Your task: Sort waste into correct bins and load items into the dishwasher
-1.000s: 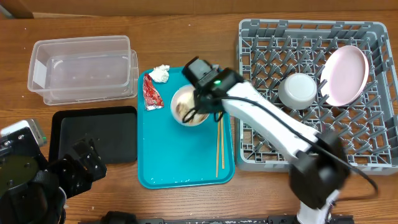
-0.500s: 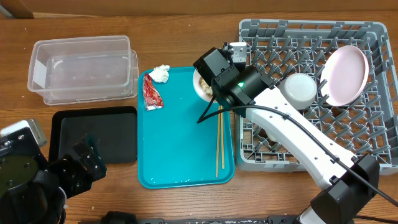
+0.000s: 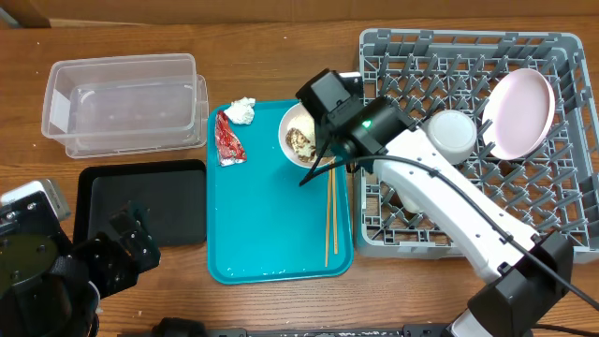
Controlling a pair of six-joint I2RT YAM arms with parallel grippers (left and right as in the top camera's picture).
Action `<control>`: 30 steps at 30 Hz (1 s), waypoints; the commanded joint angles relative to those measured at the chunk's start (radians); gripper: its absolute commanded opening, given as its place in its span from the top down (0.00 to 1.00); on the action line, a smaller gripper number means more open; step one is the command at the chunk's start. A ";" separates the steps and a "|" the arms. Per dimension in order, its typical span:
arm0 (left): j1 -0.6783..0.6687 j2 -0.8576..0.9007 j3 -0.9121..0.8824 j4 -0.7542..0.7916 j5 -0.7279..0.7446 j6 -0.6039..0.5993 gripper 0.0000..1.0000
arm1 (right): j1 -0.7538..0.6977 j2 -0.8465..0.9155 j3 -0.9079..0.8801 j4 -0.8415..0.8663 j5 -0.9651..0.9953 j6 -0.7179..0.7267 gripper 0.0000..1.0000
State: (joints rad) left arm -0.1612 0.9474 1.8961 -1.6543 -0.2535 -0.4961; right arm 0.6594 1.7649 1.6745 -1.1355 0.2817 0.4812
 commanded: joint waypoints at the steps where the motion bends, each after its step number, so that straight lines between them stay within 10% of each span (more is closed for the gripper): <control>1: 0.004 0.003 0.004 0.001 -0.019 -0.013 0.00 | -0.004 -0.015 0.021 0.023 -0.201 -0.041 0.96; 30: 0.004 0.003 0.004 0.001 -0.019 -0.013 0.00 | 0.041 0.277 -0.090 0.187 -0.386 0.253 0.96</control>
State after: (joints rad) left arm -0.1612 0.9474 1.8961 -1.6539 -0.2558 -0.4961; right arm 0.6945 2.0254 1.5776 -0.9546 -0.0887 0.7086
